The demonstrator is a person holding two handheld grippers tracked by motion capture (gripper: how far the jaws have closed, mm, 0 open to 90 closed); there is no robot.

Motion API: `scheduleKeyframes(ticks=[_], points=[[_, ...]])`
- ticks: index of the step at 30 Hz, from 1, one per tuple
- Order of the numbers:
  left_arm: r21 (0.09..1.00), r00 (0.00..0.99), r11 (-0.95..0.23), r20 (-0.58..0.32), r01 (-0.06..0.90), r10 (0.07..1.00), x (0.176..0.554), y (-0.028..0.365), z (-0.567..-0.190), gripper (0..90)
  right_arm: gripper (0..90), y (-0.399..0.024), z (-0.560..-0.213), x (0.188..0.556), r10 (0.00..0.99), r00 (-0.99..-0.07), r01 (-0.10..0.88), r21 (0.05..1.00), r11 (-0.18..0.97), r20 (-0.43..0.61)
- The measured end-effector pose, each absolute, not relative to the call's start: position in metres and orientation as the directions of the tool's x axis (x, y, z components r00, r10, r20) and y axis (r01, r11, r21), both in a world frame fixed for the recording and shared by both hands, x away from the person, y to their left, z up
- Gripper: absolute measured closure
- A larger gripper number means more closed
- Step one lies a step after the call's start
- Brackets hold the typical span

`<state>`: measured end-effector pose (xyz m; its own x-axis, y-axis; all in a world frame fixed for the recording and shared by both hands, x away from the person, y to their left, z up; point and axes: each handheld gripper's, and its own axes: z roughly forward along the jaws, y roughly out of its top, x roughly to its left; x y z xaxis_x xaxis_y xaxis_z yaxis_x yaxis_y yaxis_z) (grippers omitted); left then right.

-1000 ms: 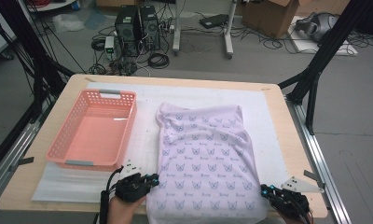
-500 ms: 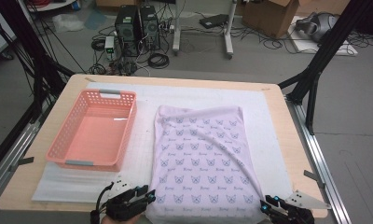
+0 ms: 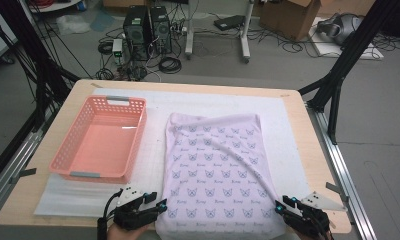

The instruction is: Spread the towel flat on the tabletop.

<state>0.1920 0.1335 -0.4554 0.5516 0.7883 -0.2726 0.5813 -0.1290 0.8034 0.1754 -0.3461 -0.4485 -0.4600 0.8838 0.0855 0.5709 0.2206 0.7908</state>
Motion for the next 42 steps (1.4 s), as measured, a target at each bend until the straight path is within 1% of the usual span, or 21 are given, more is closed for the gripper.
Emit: scheduleKeyframes(ticks=[7, 12, 14, 15, 16, 17, 18, 19, 20, 24, 26, 30, 32, 34, 35, 37, 38, 39, 42], points=[[0.81, 0.577, -0.149, -0.262, 0.568, 0.773, 0.21, 0.129, -0.454, 50.9, 56.3, -0.347, -0.447, 0.192, 0.892, -0.445, 0.566, 0.796, 0.214, 0.076], [0.802, 0.595, -0.185, -0.244, 0.567, 0.765, 0.22, 0.123, -0.456, 47.2, 57.2, -0.342, -0.452, 0.207, 0.884, -0.461, 0.581, 0.78, 0.231, 0.082], [0.807, 0.601, -0.205, -0.217, 0.554, 0.769, 0.221, 0.119, -0.456, 47.0, 58.9, -0.339, -0.453, 0.211, 0.882, -0.465, 0.578, 0.779, 0.243, 0.07], [0.811, 0.603, -0.218, -0.195, 0.542, 0.774, 0.22, 0.117, -0.456, 49.1, 61.1, -0.338, -0.452, 0.213, 0.881, -0.467, 0.583, 0.774, 0.247, 0.071], [0.816, 0.598, -0.241, -0.152, 0.525, 0.787, 0.219, 0.116, -0.457, 54.6, 64.5, -0.337, -0.452, 0.214, 0.881, -0.469, 0.581, 0.774, 0.252, 0.066], [0.818, 0.582, -0.252, -0.12, 0.517, 0.804, 0.218, 0.116, -0.456, 64.2, 70.4, -0.337, -0.452, 0.214, 0.879, -0.473, 0.579, 0.773, 0.259, 0.06], [0.816, 0.576, -0.241, -0.133, 0.526, 0.807, 0.219, 0.118, -0.456, 73.4, 79.3, -0.338, -0.452, 0.215, 0.868, -0.492, 0.578, 0.772, 0.267, 0.068], [0.81, 0.571, -0.226, -0.157, 0.542, 0.806, 0.221, 0.121, -0.456, 80.9, 82.5, -0.338, -0.452, 0.215, 0.86, -0.504, 0.579, 0.77, 0.268, 0.08], [0.803, 0.569, -0.213, -0.181, 0.556, 0.803, 0.222, 0.125, -0.456, 86.6, 83.6, -0.336, -0.451, 0.214, 0.862, -0.502, 0.582, 0.766, 0.273, 0.074], [0.797, 0.544, -0.182, -0.207, 0.576, 0.813, 0.219, 0.134, -0.453, 87.0, 84.1, -0.335, -0.448, 0.211, 0.861, -0.505, 0.58, 0.764, 0.283, 0.064], [0.796, 0.546, -0.187, -0.205, 0.576, 0.812, 0.217, 0.135, -0.452, 87.0, 84.1, -0.336, -0.446, 0.208, 0.859, -0.506, 0.584, 0.763, 0.276, 0.077], [0.783, 0.55, -0.188, -0.223, 0.593, 0.805, 0.212, 0.138, -0.453, 87.0, 84.0, -0.337, -0.441, 0.2, 0.853, -0.519, 0.584, 0.749, 0.312, 0.05], [0.777, 0.548, -0.179, -0.243, 0.604, 0.8, 0.21, 0.14, -0.454, 86.1, 84.0, -0.337, -0.441, 0.196, 0.854, -0.518, 0.596, 0.737, 0.319, 0.05], [0.775, 0.55, -0.176, -0.25, 0.607, 0.797, 0.21, 0.141, -0.453, 80.5, 82.5, -0.338, -0.443, 0.193, 0.845, -0.528, 0.616, 0.721, 0.316, 0.081], [0.776, 0.544, -0.165, -0.257, 0.609, 0.799, 0.21, 0.142, -0.452, 73.3, 79.1, -0.338, -0.443, 0.191, 0.843, -0.53, 0.618, 0.723, 0.309, 0.092], [0.782, 0.54, -0.145, -0.27, 0.606, 0.797, 0.212, 0.143, -0.453, 60.7, 67.0, -0.34, -0.442, 0.19, 0.851, -0.516, 0.613, 0.737, 0.286, 0.1], [0.788, 0.54, -0.139, -0.271, 0.6, 0.797, 0.213, 0.142, -0.453, 55.3, 64.0, -0.341, -0.44, 0.19, 0.856, -0.506, 0.606, 0.749, 0.268, 0.103], [0.789, 0.541, -0.138, -0.272, 0.599, 0.796, 0.215, 0.142, -0.454, 51.8, 62.0, -0.343, -0.44, 0.19, 0.863, -0.495, 0.6, 0.76, 0.251, 0.105], [0.795, 0.546, -0.144, -0.26, 0.589, 0.796, 0.22, 0.139, -0.455, 50.7, 61.3, -0.343, -0.441, 0.194, 0.88, -0.464, 0.588, 0.778, 0.222, 0.099]])
